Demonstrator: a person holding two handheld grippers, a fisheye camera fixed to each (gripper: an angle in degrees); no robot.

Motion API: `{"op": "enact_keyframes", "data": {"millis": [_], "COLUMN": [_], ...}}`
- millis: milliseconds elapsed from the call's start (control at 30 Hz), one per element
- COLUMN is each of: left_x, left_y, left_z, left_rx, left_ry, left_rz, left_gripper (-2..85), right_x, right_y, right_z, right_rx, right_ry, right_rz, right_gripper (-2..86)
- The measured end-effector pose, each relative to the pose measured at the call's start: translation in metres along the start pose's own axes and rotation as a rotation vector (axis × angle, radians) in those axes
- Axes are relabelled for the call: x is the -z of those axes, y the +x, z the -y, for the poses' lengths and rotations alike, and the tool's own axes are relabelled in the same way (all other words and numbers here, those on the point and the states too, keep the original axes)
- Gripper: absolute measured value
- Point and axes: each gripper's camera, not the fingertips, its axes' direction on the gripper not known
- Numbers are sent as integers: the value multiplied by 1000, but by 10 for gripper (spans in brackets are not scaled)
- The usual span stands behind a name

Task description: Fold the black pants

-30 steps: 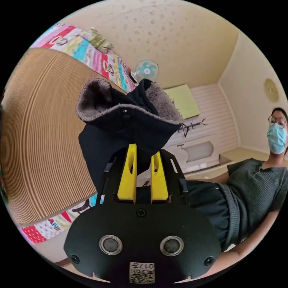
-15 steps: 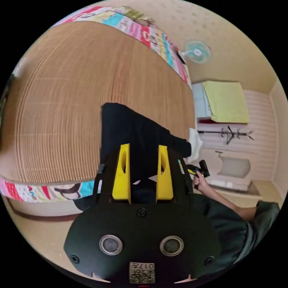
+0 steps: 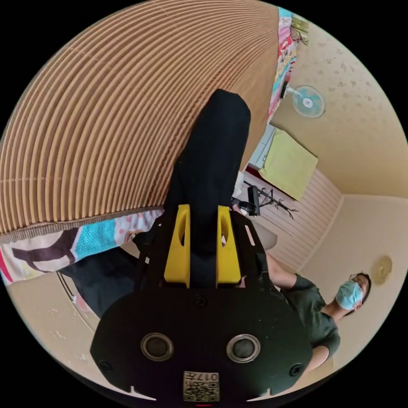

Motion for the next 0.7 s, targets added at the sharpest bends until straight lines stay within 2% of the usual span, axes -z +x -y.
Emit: {"op": "enact_keyframes", "data": {"millis": [100,167,233,367,433,567,633,700], "left_x": [-2,-7,-12,-38,-51,-72,-97,-156], "left_y": [41,70,107,194,218,246,249,241], "left_z": [-14,-21,-30,-46,-45,-23,-4,26], "left_rx": [-214,-320,-430,-642,-677,-709,-709,-672], "left_ry": [-9,-51,-92,-148,-132,-74,-110,-264], "left_rz": [-8,5,69,272,291,156,146,195], "left_gripper": [85,84,83,77,69,35,10,3], "right_x": [4,4,-6,-17,-18,-7,25,45], "right_y": [-21,-30,-39,-57,-68,-58,-21,22], "right_z": [2,1,4,14,24,39,42,43], "right_rx": [68,141,223,335,391,357,314,249], "right_ry": [8,-10,-101,-170,-222,-302,-189,-106], "right_rz": [-71,-4,227,426,535,461,421,380], "right_gripper": [1,1,2,3,3,3,3,4]}}
